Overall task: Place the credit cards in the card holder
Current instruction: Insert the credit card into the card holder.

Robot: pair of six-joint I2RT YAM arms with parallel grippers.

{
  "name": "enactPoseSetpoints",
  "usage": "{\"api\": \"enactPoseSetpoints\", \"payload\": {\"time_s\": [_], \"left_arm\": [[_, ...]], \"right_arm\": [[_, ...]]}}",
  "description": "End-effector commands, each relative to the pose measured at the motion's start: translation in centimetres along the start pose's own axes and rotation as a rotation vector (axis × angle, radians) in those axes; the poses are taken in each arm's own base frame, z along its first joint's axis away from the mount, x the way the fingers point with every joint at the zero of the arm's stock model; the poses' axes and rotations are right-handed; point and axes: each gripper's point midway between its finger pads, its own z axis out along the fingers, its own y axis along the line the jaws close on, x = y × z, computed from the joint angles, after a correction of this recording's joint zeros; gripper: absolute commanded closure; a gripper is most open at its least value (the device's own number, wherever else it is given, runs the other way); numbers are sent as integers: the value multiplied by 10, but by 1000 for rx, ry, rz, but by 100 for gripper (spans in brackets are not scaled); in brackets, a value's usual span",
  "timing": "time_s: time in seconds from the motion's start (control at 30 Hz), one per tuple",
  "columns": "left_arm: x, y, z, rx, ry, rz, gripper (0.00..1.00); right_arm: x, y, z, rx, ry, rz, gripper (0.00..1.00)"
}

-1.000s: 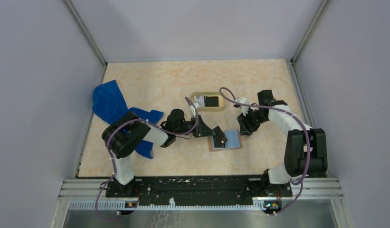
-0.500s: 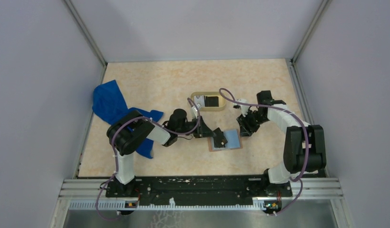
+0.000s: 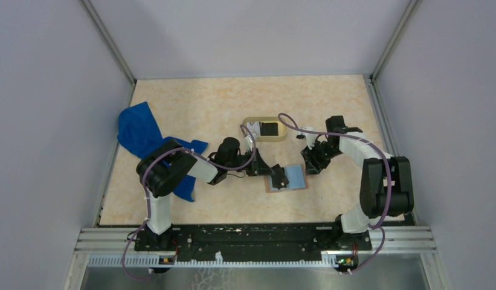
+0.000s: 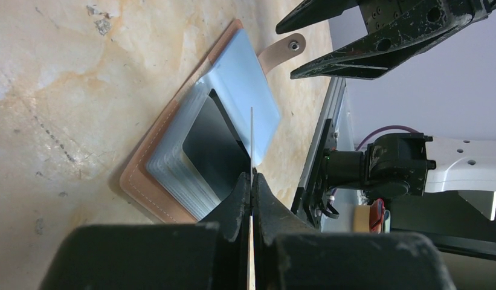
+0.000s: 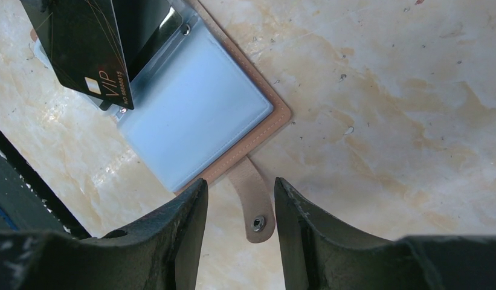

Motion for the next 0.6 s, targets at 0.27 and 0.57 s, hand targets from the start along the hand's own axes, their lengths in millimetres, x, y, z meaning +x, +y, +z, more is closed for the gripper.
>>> {"api": "enactPoseSetpoints", "payload": {"time_s": [0.27,0.57], "left_arm": [[4,5,7,-13,47,-31,100],[8,12,10,-54,74,-70,100]], "right_arm": [[-10,-5,-2,18,-3,-22,55],[-8,-4,1,20,13,-26,55]]}}
